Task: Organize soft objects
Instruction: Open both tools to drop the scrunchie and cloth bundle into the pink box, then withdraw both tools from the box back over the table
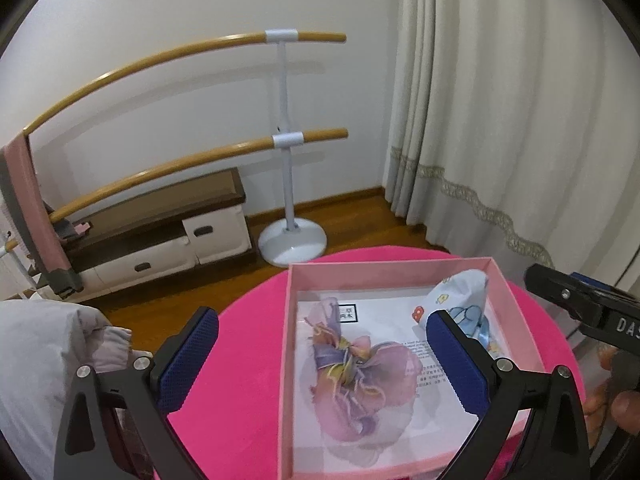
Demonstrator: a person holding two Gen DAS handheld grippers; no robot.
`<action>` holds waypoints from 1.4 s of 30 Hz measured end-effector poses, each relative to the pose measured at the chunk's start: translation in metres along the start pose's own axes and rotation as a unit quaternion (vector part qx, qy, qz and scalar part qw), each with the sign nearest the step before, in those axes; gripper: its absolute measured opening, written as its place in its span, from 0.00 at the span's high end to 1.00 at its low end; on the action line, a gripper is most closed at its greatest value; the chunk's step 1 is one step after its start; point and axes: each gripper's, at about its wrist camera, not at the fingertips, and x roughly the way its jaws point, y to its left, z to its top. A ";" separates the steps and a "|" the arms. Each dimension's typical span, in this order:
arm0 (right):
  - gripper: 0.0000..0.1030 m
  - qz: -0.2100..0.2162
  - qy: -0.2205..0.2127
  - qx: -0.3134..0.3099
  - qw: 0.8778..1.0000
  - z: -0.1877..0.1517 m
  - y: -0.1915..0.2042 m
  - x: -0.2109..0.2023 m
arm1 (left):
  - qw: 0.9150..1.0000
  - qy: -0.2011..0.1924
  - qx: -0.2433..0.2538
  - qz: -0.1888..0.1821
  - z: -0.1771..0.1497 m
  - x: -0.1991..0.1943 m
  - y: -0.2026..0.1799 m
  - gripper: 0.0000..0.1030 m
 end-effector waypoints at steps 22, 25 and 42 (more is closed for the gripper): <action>0.00 -0.039 -0.103 -0.051 0.993 -0.108 0.040 -0.153 | 0.996 -0.080 -0.016 0.036 -0.148 -0.173 0.019 0.00; 0.00 -0.044 -0.115 -0.050 0.991 -0.119 0.043 -0.166 | 0.996 -0.082 -0.021 0.039 -0.162 -0.188 0.020 0.00; 0.00 -0.056 -0.135 -0.059 0.988 -0.161 0.049 -0.206 | 0.994 -0.095 -0.013 0.050 -0.210 -0.250 0.014 0.00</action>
